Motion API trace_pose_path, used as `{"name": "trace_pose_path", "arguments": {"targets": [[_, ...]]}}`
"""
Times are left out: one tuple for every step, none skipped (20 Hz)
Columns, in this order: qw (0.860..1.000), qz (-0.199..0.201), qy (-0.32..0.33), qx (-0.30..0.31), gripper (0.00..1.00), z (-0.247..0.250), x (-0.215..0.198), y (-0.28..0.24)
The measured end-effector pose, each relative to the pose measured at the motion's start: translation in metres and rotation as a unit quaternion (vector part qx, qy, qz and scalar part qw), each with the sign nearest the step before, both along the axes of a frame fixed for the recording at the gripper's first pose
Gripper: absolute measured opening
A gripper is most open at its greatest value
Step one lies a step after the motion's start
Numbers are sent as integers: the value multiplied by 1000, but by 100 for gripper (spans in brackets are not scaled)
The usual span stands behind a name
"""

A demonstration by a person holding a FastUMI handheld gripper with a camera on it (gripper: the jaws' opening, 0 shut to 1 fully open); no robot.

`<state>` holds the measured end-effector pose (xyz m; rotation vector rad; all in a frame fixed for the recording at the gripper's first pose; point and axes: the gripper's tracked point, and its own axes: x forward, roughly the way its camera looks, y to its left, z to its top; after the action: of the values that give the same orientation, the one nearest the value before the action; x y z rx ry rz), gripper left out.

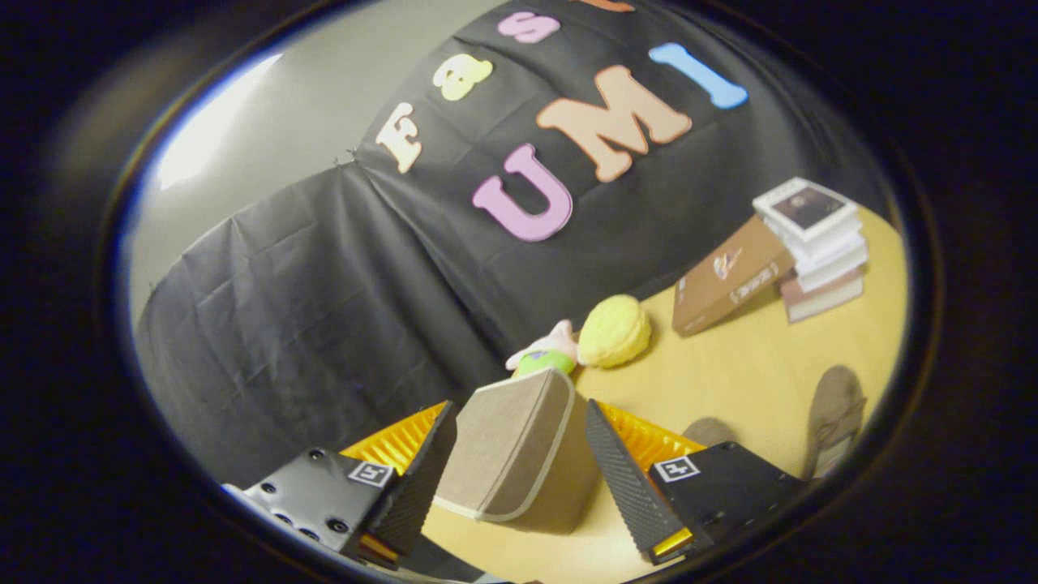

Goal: Open the storage box then place both shoes into the box .Put the left shoe in first, then the right shoe, with the right side of both shoes facing outward in a uniform manner.

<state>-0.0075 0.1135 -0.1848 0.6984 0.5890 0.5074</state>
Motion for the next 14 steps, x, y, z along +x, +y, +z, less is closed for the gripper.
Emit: {"name": "trace_pose_path", "arguments": {"targets": [[999,10,27,24,100,-10,-2,6],[997,16,51,50,100,-18,-2,12],[995,23,71,72,100,-26,-3,18],[992,26,88,89,100,-31,-3,22],[988,33,105,105,100,-36,-5,27],[985,40,118,119,100,-41,-5,32],[981,48,134,133,100,-47,-7,40],[976,53,148,148,100,-51,-9,44],[972,59,158,162,100,-54,-10,48],[967,65,170,176,100,-57,-10,51],[963,67,180,188,100,-59,-12,54],[959,67,190,200,100,-63,-13,56],[955,66,197,210,100,-66,-12,58],[953,62,203,215,100,-69,-10,58]]}}
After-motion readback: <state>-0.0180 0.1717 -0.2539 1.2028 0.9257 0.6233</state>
